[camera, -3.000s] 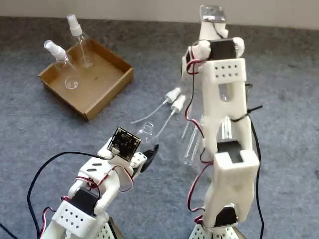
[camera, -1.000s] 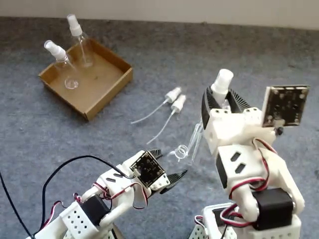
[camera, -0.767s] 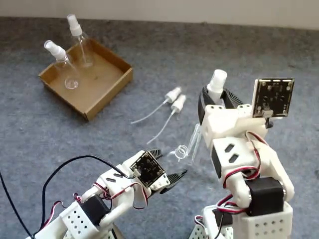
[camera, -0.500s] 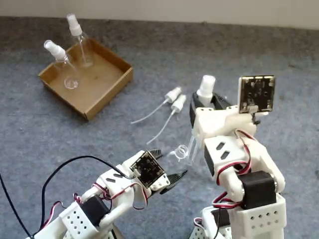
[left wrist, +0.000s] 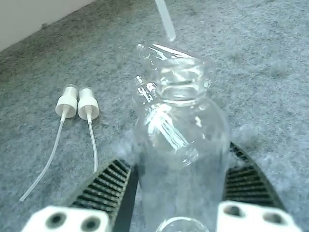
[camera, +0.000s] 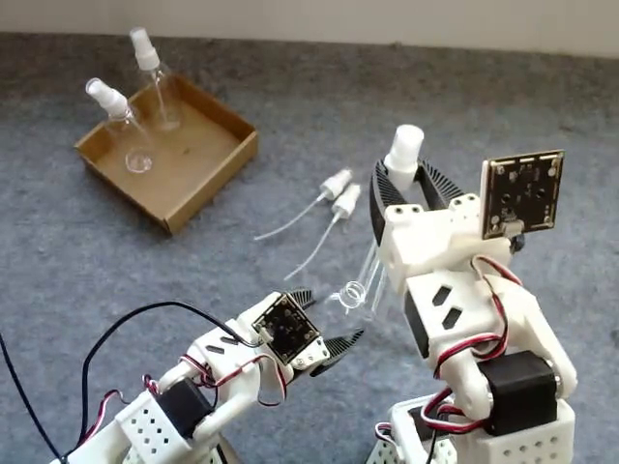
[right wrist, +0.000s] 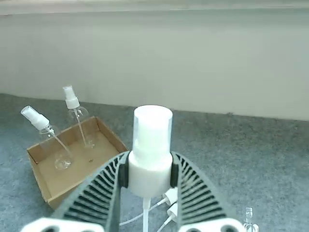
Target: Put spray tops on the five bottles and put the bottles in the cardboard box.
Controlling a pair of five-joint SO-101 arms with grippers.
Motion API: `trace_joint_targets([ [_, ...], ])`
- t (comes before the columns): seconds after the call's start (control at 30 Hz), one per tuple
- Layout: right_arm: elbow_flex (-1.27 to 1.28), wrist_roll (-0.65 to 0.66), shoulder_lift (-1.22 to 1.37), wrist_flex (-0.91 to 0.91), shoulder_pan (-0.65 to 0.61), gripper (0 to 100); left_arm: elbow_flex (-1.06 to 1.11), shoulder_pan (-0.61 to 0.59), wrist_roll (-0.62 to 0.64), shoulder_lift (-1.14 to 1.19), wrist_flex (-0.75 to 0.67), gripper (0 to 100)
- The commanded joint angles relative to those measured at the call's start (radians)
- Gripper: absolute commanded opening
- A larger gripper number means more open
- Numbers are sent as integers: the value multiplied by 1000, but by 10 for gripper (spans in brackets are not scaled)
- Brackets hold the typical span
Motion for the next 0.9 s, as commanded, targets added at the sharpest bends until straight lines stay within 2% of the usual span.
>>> trace_joint_targets([
  [0.0,-67,15,-12,-30,-12,5,25,7,12,-15,-28,130],
  [0.23,-33,15,-12,42,-18,5,25,7,12,-15,-34,130],
  [0.7,97,12,-13,48,-19,5,21,5,14,-16,-35,130],
  [0.87,96,-110,-13,143,-19,5,24,-19,14,-16,-91,130],
])
